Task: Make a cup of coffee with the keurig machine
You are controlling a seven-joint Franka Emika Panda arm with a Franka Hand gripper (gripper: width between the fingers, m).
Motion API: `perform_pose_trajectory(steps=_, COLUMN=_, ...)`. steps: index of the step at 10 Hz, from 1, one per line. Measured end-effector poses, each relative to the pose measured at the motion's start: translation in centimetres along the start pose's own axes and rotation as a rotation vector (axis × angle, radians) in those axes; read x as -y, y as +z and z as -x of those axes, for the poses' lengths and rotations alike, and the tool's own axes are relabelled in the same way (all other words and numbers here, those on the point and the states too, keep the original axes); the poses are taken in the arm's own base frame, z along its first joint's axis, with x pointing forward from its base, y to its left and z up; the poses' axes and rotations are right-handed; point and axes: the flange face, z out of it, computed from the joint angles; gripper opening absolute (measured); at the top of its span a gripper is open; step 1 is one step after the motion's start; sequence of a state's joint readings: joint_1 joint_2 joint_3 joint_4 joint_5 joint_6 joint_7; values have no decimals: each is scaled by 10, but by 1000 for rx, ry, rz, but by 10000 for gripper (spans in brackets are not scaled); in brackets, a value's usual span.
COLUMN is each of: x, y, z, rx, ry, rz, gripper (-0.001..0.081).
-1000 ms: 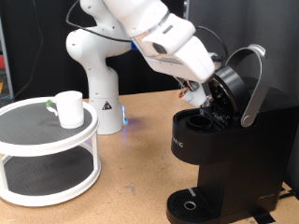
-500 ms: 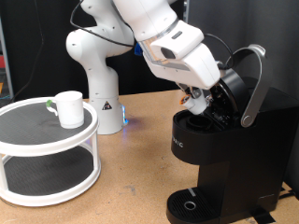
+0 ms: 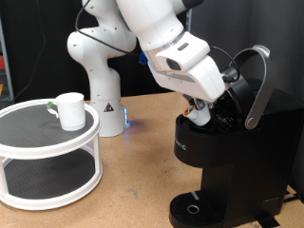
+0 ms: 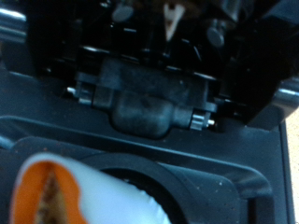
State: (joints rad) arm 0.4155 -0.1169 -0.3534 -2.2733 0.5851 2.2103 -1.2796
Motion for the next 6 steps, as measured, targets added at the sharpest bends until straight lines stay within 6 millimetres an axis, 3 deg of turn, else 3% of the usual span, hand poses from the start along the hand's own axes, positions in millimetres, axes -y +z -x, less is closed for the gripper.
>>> perform_pose_trajectory(steps=6, x=1, y=16, z=-3, rx=23, ry=-29, rz=-10, gripper=60)
